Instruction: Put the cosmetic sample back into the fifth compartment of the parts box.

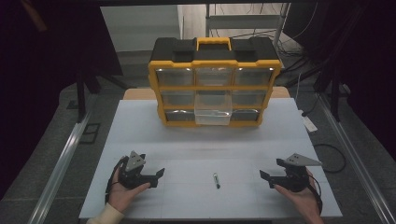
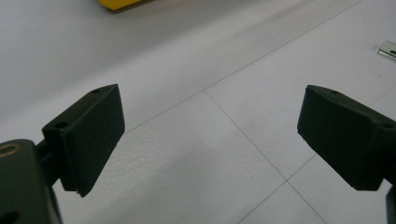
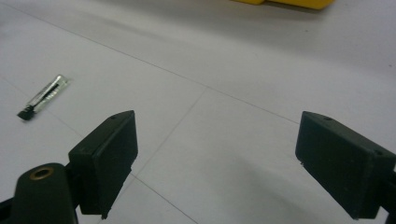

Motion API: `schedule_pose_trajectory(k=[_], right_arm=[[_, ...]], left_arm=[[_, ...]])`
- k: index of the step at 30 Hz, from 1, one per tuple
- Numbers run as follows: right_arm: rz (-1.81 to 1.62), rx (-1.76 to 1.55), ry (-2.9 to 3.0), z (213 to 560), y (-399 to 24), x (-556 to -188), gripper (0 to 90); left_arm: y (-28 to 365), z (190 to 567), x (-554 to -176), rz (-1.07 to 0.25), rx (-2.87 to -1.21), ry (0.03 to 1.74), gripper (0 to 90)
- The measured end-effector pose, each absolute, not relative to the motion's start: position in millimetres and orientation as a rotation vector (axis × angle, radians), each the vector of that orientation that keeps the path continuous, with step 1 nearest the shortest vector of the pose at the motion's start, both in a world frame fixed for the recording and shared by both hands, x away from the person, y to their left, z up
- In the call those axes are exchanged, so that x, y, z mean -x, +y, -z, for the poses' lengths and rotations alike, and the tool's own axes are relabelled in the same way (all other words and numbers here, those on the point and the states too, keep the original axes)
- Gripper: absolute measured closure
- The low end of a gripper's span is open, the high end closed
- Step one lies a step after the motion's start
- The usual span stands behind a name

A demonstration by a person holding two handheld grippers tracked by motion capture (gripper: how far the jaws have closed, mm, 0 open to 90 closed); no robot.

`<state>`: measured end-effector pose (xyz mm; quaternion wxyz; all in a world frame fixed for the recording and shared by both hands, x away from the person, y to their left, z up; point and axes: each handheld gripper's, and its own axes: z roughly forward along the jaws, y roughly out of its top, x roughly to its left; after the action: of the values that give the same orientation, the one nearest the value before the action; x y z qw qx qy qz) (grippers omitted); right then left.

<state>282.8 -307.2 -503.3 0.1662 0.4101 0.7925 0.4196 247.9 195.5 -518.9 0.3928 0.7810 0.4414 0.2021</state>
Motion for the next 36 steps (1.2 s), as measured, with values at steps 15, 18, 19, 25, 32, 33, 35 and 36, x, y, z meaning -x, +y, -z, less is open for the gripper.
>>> schedule_pose_trajectory(k=[15, 18, 19, 25, 32, 33, 35, 36], right_arm=[[-1.153, -1.085, 2.346, 488.6, -295.4, -290.3, 12.9], [-1.146, -1.059, 2.371, 485.9, -291.2, -292.0, 13.2], [-1.143, -1.052, 2.377, 485.0, -289.8, -292.4, 13.3], [-1.142, -1.009, 2.401, 479.7, -282.4, -293.8, 13.7], [-1.138, -0.973, 2.417, 473.7, -275.2, -294.3, 13.8], [-1.138, -0.967, 2.42, 472.5, -272.8, -293.9, 13.8], [-1.133, -0.962, 2.424, 471.3, -270.8, -293.5, 13.8], [-1.132, -0.956, 2.425, 470.6, -269.3, -293.5, 13.9]], left_arm=[[196.5, 519.2, -248.8, -0.51, -1.981, 1.12, 8.2], [195.8, 519.2, -248.4, -0.512, -1.985, 1.115, 8.2], [195.7, 519.2, -248.3, -0.512, -1.985, 1.116, 8.2], [195.4, 519.3, -248.3, -0.516, -1.986, 1.12, 8.3], [194.7, 519.5, -248.4, -0.516, -1.989, 1.116, 8.3], [194.7, 519.5, -248.4, -0.516, -1.989, 1.116, 8.3], [194.8, 519.4, -248.4, -0.517, -1.988, 1.114, 8.3], [194.7, 519.4, -248.5, -0.516, -1.988, 1.114, 8.3]])
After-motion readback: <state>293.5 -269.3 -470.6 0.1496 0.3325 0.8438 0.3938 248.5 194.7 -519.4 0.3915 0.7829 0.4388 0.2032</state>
